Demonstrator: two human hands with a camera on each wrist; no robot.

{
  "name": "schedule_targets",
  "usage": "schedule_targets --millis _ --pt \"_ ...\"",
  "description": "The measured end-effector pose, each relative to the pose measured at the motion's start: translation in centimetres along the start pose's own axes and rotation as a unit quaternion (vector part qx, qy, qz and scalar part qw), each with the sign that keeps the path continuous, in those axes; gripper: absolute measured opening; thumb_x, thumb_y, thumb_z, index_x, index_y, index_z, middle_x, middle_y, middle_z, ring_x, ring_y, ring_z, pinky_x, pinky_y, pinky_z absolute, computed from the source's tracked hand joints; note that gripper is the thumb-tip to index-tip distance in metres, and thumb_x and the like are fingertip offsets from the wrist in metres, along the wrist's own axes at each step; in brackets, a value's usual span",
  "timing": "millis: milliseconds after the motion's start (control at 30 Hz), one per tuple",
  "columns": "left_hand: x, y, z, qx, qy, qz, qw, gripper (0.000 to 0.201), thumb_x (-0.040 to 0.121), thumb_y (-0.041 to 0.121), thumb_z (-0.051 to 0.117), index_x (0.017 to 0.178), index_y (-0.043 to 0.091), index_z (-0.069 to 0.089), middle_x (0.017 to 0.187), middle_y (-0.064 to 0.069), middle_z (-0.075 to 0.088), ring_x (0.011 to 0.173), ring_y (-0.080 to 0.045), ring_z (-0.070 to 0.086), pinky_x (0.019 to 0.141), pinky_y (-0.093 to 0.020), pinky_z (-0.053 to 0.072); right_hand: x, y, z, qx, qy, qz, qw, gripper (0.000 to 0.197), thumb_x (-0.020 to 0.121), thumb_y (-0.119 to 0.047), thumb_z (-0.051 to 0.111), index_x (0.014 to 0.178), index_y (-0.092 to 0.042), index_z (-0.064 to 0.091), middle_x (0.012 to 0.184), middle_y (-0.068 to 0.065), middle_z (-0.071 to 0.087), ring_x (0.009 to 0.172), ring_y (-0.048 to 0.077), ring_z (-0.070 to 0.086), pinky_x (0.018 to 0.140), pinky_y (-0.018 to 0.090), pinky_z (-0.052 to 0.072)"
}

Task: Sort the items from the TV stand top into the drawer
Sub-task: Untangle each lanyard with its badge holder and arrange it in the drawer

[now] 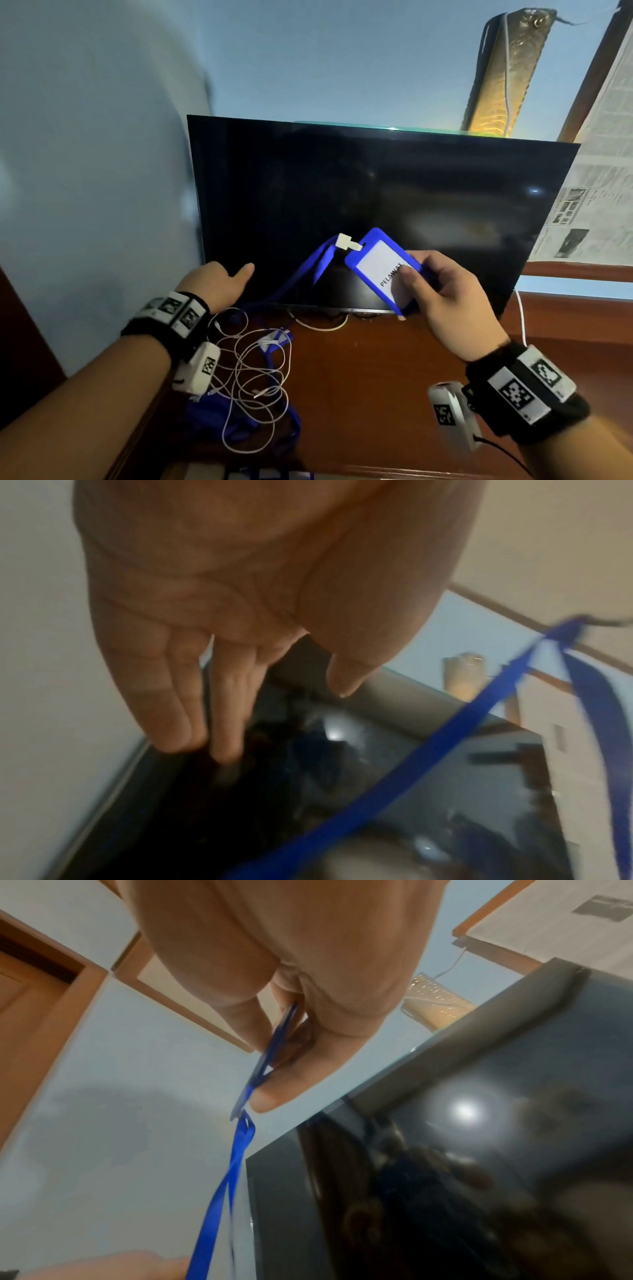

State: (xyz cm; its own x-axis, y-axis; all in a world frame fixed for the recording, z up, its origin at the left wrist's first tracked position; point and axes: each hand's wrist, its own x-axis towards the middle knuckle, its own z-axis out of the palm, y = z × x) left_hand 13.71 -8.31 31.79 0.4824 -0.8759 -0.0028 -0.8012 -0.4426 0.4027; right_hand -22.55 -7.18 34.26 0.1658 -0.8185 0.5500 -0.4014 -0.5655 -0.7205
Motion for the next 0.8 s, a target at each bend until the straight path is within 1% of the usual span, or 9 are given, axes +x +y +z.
schedule_targets --millis 67,133,200,267,333,400,533,700,800 --pt "-1.8 2.0 0.9 -0.147 0.005 0.077 0.986 0.089 0.087 0.082 0.042 0.145 0.015 0.049 0.145 -0.007 0.057 0.134 -0.029 0.054 0.109 -0.042 0.045 0.5 -1.2 0.5 0.017 -0.025 -0.007 1.000 0.013 0.103 -0.035 0.061 0.112 -0.030 0.068 0.086 -0.007 0.074 0.078 0.016 0.071 0.072 0.044 0.060" --pt "-4.6 4.8 1.2 -0.388 -0.103 0.186 0.897 0.083 0.087 0.077 0.044 0.157 0.034 0.034 0.160 0.012 0.039 0.150 -0.010 0.034 0.124 -0.038 0.025 0.8 -2.3 1.1 0.044 -0.041 -0.007 0.998 0.018 0.102 -0.038 0.062 0.114 -0.027 0.068 0.080 -0.008 0.072 0.070 0.017 0.070 0.067 0.046 0.061" --pt "-7.0 7.0 1.6 -0.519 -0.197 0.232 0.799 0.057 0.098 0.069 0.037 0.146 0.039 0.047 0.151 0.019 0.049 0.141 0.000 0.041 0.120 -0.034 0.026 1.2 -3.0 1.5 0.072 -0.036 0.003 0.997 0.017 0.101 -0.032 0.064 0.114 -0.022 0.069 0.078 -0.007 0.072 0.063 0.016 0.069 0.061 0.043 0.060" --pt "-8.4 7.7 2.1 -0.558 -0.235 0.251 0.755 0.044 0.107 0.047 0.036 0.128 0.017 0.061 0.125 0.000 0.071 0.120 -0.010 0.063 0.110 -0.034 0.042 1.5 -3.1 1.4 0.081 -0.017 0.009 0.997 0.015 0.101 -0.025 0.064 0.113 -0.019 0.070 0.081 -0.002 0.073 0.059 0.015 0.068 0.054 0.036 0.057" --pt "-9.0 7.5 2.5 -0.552 -0.197 0.250 0.771 0.028 0.108 0.027 0.046 0.107 0.006 0.065 0.081 -0.007 0.071 0.083 -0.015 0.069 0.101 -0.044 0.051 1.7 -2.3 1.0 0.074 0.001 0.021 0.997 0.013 0.102 -0.022 0.063 0.112 -0.018 0.070 0.083 0.001 0.073 0.059 0.014 0.067 0.053 0.032 0.056" --pt "-8.4 6.6 2.6 -0.508 -0.138 0.250 0.812 0.023 0.108 0.021 0.051 0.094 0.009 0.066 0.060 0.008 0.056 0.059 -0.006 0.056 0.091 -0.046 0.056 1.7 -0.8 0.1 0.043 0.017 0.036 0.998 0.010 0.102 -0.021 0.063 0.110 -0.020 0.069 0.086 0.000 0.073 0.064 0.011 0.067 0.054 0.027 0.056" --pt "-7.7 4.8 0.1 -0.334 -0.005 0.328 0.884 0.022 0.105 0.035 0.056 0.091 0.030 0.072 0.067 0.006 0.063 0.056 -0.012 0.058 0.060 -0.032 0.049 1.1 2.6 -1.1 -0.089 0.030 0.045 0.995 0.009 0.099 -0.022 0.065 0.107 -0.025 0.068 0.091 -0.007 0.072 0.076 -0.005 0.064 0.065 0.007 0.046" --pt "-9.8 8.1 -2.9 -0.183 -0.008 0.458 0.870 0.022 0.100 0.046 0.058 0.089 0.030 0.069 0.075 0.011 0.065 0.068 -0.005 0.061 0.064 -0.022 0.045 -0.3 3.7 1.8 -0.111 -0.023 0.029 0.993 0.009 0.097 -0.022 0.069 0.106 -0.025 0.070 0.094 -0.005 0.071 0.083 -0.004 0.063 0.069 0.002 0.043" --pt "-9.6 10.7 -3.2 -0.083 -0.002 0.506 0.859 0.033 0.096 0.059 0.053 0.083 0.031 0.065 0.076 0.008 0.066 0.071 -0.006 0.063 0.068 -0.031 0.051 -1.7 2.7 4.4 -0.093 -0.099 -0.033 0.990 0.011 0.098 -0.022 0.068 0.106 -0.029 0.069 0.094 -0.012 0.067 0.086 0.000 0.063 0.071 0.007 0.042"
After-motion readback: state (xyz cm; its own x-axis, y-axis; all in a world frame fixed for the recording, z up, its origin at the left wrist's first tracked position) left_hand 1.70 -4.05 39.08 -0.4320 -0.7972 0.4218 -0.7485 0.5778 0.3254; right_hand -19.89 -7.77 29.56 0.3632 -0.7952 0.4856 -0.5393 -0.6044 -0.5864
